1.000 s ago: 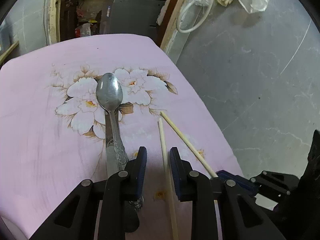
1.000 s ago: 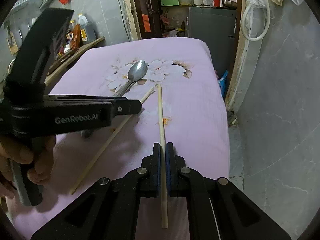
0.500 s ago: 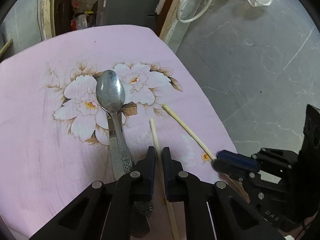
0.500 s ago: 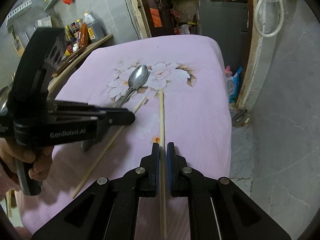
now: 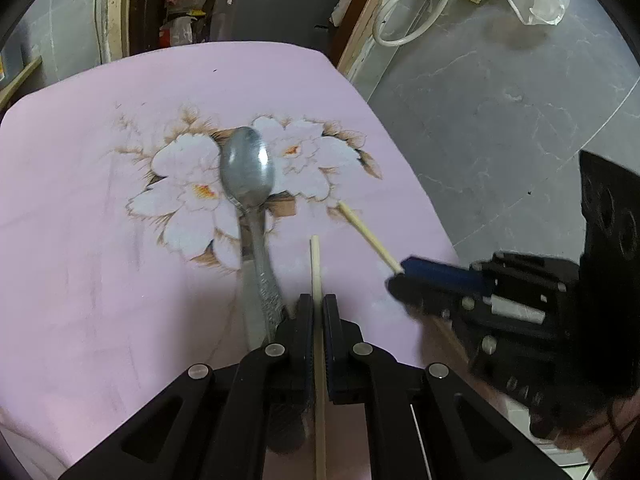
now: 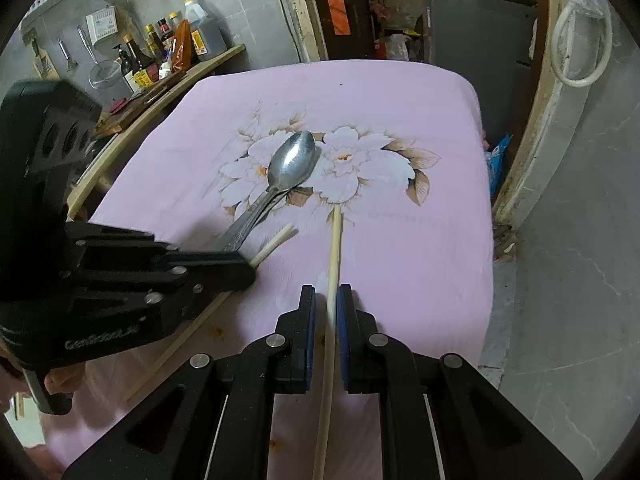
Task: Organize utensils
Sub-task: 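Grasp a chopstick with the left tool while the right tool grasps another chopstick, then carry both chopsticks to the white basket and open both tools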
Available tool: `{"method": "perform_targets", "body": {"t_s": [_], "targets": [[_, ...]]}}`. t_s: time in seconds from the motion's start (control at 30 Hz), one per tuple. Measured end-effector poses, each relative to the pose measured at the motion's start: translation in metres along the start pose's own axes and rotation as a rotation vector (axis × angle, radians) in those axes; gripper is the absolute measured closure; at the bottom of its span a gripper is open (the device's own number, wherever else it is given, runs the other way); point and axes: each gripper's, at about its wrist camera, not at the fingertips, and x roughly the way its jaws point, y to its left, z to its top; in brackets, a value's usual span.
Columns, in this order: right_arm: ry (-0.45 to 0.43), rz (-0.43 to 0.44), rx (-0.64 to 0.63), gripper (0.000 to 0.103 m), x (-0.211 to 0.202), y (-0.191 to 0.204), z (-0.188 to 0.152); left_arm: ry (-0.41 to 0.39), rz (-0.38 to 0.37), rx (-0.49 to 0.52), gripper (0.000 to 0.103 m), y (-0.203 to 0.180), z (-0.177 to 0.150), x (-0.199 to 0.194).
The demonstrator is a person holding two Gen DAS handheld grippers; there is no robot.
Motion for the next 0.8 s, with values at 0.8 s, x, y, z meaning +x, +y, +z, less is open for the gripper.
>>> {"method": "perform_targets", "body": {"t_s": [0.8], "targets": [[-0.148, 0.086, 0.200, 0.099, -0.037, -0.014, 0.001, -0.080, -0.024, -0.043, 0.098, -0.005, 0.006, -0.027]]}}
